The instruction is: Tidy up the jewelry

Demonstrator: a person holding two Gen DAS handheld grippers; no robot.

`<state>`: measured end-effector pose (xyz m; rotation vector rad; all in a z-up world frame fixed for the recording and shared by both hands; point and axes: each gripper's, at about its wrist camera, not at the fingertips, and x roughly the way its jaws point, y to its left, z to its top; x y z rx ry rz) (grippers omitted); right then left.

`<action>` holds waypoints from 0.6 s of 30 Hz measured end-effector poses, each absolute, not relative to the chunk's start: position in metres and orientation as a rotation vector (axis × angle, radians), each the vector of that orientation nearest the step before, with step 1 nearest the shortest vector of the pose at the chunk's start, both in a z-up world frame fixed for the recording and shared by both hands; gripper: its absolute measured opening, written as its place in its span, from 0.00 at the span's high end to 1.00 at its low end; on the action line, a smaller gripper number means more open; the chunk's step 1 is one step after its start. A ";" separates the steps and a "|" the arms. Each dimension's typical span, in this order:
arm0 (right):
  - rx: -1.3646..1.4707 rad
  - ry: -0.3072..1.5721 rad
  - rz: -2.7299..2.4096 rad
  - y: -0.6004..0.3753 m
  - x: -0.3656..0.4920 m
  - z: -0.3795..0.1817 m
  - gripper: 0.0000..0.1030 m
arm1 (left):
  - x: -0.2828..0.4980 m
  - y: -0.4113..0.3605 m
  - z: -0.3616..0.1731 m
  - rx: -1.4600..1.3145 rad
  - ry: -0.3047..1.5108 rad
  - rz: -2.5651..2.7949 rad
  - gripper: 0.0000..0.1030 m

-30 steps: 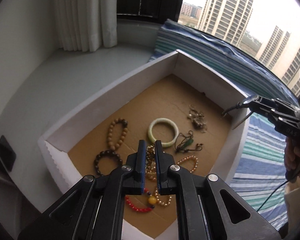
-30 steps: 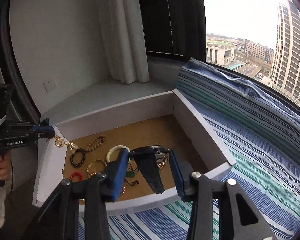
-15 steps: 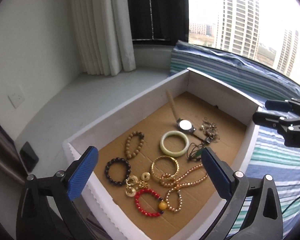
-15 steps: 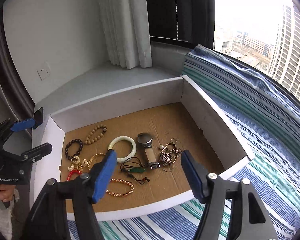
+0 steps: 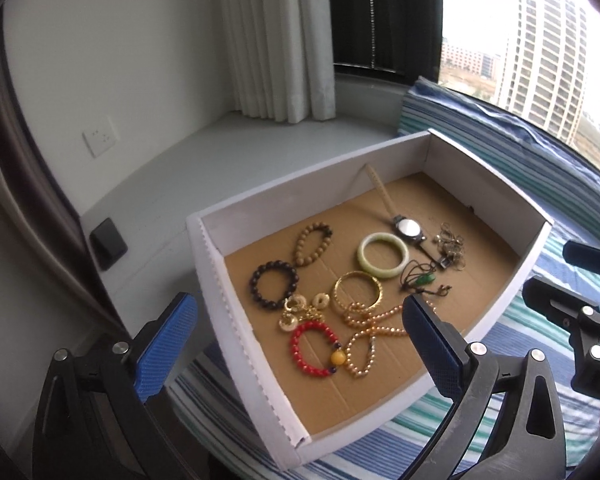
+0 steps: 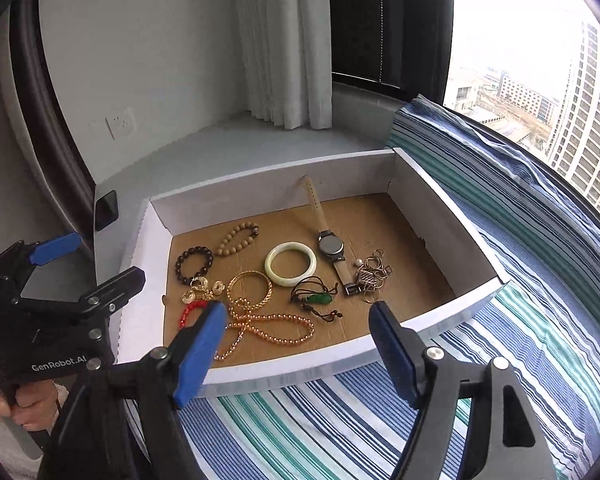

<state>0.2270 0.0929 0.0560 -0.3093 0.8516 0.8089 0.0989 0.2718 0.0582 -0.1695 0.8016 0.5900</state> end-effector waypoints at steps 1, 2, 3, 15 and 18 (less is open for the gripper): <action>-0.317 0.855 0.811 0.095 0.225 0.056 0.27 | 0.097 0.274 0.058 -0.185 0.802 0.602 0.01; -0.325 0.858 0.813 0.097 0.224 0.057 0.27 | 0.095 0.276 0.059 -0.199 0.804 0.613 0.01; -0.331 0.861 0.816 0.099 0.222 0.057 0.27 | 0.094 0.278 0.059 -0.209 0.802 0.618 0.01; -0.370 0.898 0.767 0.112 0.228 0.054 0.26 | 0.091 0.275 0.064 -0.223 0.796 0.625 0.01; -0.369 0.901 0.761 0.112 0.230 0.052 0.26 | 0.091 0.277 0.062 -0.242 0.807 0.621 0.01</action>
